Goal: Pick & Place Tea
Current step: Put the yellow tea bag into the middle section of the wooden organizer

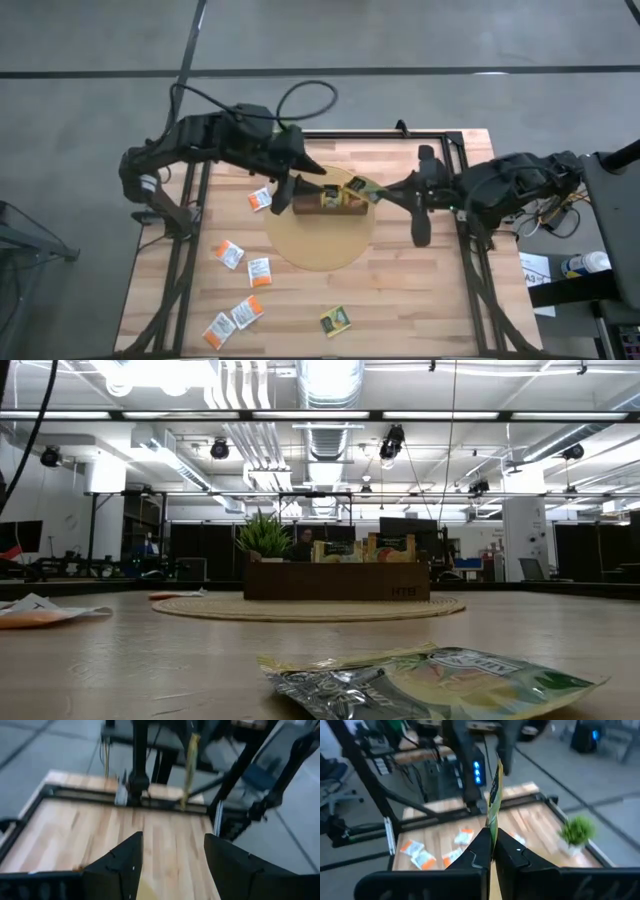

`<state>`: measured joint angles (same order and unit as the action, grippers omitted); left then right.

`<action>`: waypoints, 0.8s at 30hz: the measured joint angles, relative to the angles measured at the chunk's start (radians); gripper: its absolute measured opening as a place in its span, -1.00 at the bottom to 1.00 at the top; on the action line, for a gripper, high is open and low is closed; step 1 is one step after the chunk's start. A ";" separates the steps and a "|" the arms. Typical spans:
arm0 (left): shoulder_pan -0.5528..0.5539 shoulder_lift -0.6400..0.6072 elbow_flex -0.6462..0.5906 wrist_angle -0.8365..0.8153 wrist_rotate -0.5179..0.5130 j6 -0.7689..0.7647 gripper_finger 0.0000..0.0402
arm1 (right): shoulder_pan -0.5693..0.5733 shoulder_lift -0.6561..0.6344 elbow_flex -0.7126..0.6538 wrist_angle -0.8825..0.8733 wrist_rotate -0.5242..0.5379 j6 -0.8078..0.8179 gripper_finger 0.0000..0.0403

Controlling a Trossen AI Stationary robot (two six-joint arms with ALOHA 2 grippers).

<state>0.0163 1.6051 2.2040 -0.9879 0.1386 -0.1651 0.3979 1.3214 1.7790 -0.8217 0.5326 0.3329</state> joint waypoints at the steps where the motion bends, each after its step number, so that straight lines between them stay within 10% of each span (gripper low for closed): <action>1: 0.000 -0.003 0.000 0.021 -0.001 -0.001 0.02 | 0.007 0.000 0.000 0.022 0.010 -0.021 -0.96; 24: 0.000 -0.003 0.000 0.335 0.017 -0.028 0.02 | 0.022 -0.006 0.000 0.332 0.057 -0.292 -0.96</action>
<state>0.0166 1.6016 2.2043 -0.6528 0.1553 -0.1932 0.4194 1.3155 1.7794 -0.4896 0.5892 0.0412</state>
